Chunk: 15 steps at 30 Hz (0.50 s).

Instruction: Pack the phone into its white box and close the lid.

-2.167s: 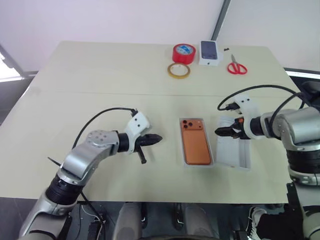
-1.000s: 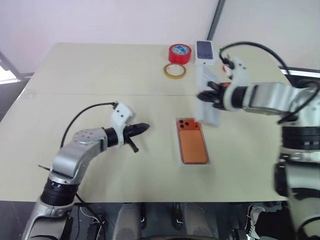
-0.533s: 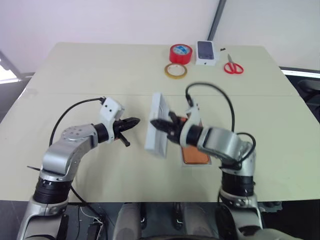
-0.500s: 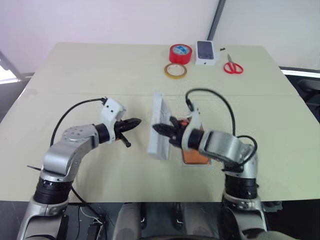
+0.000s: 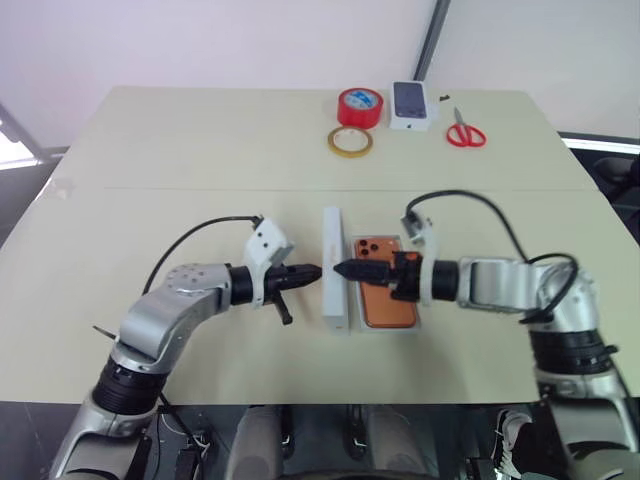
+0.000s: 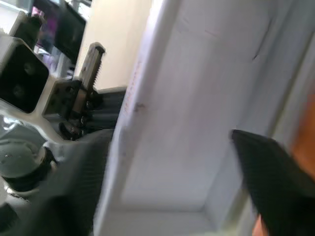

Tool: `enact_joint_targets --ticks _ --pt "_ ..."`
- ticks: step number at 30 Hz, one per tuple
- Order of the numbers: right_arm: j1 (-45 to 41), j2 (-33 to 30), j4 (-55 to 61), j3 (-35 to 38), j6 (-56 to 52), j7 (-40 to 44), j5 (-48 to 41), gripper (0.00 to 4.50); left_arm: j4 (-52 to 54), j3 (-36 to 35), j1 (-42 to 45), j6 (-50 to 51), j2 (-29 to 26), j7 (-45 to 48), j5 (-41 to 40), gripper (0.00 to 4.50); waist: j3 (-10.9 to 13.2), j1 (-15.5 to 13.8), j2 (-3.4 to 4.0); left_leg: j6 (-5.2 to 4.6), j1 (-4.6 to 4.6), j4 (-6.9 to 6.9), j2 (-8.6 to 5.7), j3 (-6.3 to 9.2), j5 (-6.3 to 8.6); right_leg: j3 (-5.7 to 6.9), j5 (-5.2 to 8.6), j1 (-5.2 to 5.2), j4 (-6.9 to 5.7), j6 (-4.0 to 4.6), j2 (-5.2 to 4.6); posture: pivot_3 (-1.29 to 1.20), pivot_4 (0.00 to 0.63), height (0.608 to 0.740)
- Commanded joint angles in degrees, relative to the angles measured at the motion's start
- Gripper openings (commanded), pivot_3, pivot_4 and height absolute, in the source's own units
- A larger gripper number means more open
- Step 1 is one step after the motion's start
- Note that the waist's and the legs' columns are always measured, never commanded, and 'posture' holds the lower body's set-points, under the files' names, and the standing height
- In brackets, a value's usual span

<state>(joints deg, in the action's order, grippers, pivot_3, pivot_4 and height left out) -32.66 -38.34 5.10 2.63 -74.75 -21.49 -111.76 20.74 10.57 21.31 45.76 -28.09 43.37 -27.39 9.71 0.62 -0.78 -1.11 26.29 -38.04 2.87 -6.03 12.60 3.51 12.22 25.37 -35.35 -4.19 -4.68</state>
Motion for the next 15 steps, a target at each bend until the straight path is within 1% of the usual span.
enact_joint_targets --ticks 1,5,6,8,12,15 --pt "-5.31 -7.68 3.98 0.41 -2.41 7.90 7.18 4.47 -0.70 3.08 3.10 -1.21 3.14 -0.60 0.98 0.00 0.00 -0.27 0.00 0.00 0.01 0.00 0.00 0.03 0.00 0.01 0.00 0.00 0.01 0.00 0.02 0.00 0.150 0.740" --pt "-7.03 -12.19 5.93 -0.83 -0.97 19.33 21.31 4.47 -2.80 5.64 5.02 -1.71 5.99 -1.56 3.00 0.00 -0.03 -0.71 -0.05 -0.01 0.01 -0.01 -0.04 0.02 0.01 0.01 0.01 -0.03 0.09 0.00 0.02 0.00 0.150 0.740" --pt "-7.05 -13.04 6.30 -1.32 -0.22 22.24 24.97 4.24 -3.43 6.14 5.50 -1.71 6.59 -1.82 3.46 0.00 -0.03 -0.77 -0.05 -0.02 0.01 -0.01 -0.04 0.00 0.01 0.00 0.01 -0.02 0.09 0.00 0.02 0.00 0.150 0.740" --pt "-6.98 -14.40 6.87 -2.30 1.47 27.44 31.59 3.64 -4.20 6.93 6.10 -1.80 7.36 -1.99 4.13 0.00 -0.02 -0.97 -0.04 -0.03 0.01 -0.01 -0.05 -0.02 0.01 0.00 0.01 0.01 0.08 0.00 0.03 0.00 0.150 0.740" --pt "-6.92 -17.69 7.97 -5.97 6.11 37.74 44.88 1.56 -5.32 7.23 6.85 -2.37 8.76 -2.30 4.75 0.00 -0.02 -1.42 -0.04 -0.03 0.04 -0.05 -0.05 -0.03 0.01 0.00 0.01 0.02 0.08 0.00 0.01 0.00 0.150 0.740" --pt "-5.87 -20.34 10.14 -9.79 11.47 44.23 55.31 0.04 -5.03 4.84 7.20 -1.92 9.33 -3.44 3.97 0.00 -0.02 -1.39 -0.04 -0.03 0.06 -0.07 -0.06 -0.02 0.02 0.00 0.01 0.02 0.10 0.00 -0.02 0.00 0.150 0.740"
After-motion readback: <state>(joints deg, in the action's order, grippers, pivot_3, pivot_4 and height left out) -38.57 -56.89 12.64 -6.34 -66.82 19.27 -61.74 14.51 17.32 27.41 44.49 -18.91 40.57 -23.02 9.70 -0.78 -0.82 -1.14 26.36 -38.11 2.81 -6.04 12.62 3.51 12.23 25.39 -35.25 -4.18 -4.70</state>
